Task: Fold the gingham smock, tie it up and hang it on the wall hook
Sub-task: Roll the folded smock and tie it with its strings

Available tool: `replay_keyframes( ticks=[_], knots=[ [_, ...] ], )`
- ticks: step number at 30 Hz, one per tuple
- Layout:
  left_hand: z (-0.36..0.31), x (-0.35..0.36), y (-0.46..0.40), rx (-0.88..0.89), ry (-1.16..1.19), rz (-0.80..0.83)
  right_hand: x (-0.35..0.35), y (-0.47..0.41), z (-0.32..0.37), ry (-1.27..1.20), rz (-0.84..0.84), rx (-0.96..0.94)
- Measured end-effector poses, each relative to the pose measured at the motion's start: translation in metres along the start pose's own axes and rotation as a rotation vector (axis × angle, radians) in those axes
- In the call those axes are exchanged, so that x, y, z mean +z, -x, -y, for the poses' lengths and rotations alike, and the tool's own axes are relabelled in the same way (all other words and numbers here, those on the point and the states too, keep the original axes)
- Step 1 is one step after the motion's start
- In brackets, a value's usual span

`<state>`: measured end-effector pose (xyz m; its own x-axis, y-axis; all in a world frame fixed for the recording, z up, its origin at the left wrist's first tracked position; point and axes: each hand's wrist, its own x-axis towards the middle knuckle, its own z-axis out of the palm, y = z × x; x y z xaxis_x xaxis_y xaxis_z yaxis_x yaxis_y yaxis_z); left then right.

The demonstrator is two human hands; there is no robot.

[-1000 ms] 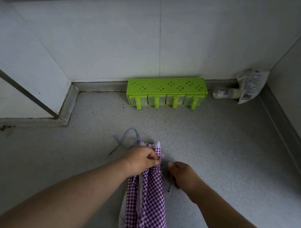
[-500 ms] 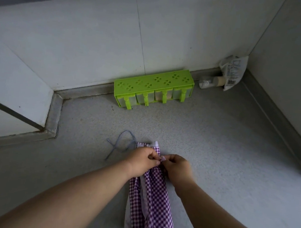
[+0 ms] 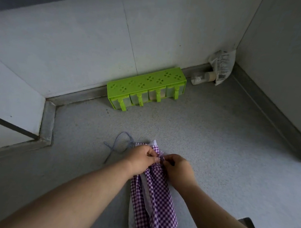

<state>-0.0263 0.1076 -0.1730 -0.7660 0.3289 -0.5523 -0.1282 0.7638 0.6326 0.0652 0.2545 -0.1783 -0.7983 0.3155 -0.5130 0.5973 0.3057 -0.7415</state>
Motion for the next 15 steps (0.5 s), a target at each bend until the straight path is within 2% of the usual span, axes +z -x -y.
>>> replay_keyframes(
  ticks=[2, 4, 11, 15],
  knots=[
    [0.000, -0.001, -0.001, 0.011, -0.049, 0.012, -0.001, -0.001, 0.000, 0.072, -0.023, -0.024],
    [-0.001, -0.001, 0.000, 0.020, -0.072, 0.028, -0.001, -0.002, 0.002, 0.044, -0.035, -0.018],
    [0.000, -0.001, -0.001, 0.021, -0.005, 0.066, 0.012, -0.005, 0.009, -0.369, -0.074, 0.141],
    [0.002, -0.001, 0.000, 0.022, 0.029, 0.060, 0.017, 0.000, 0.008, -0.235, -0.065, 0.002]
  ],
)
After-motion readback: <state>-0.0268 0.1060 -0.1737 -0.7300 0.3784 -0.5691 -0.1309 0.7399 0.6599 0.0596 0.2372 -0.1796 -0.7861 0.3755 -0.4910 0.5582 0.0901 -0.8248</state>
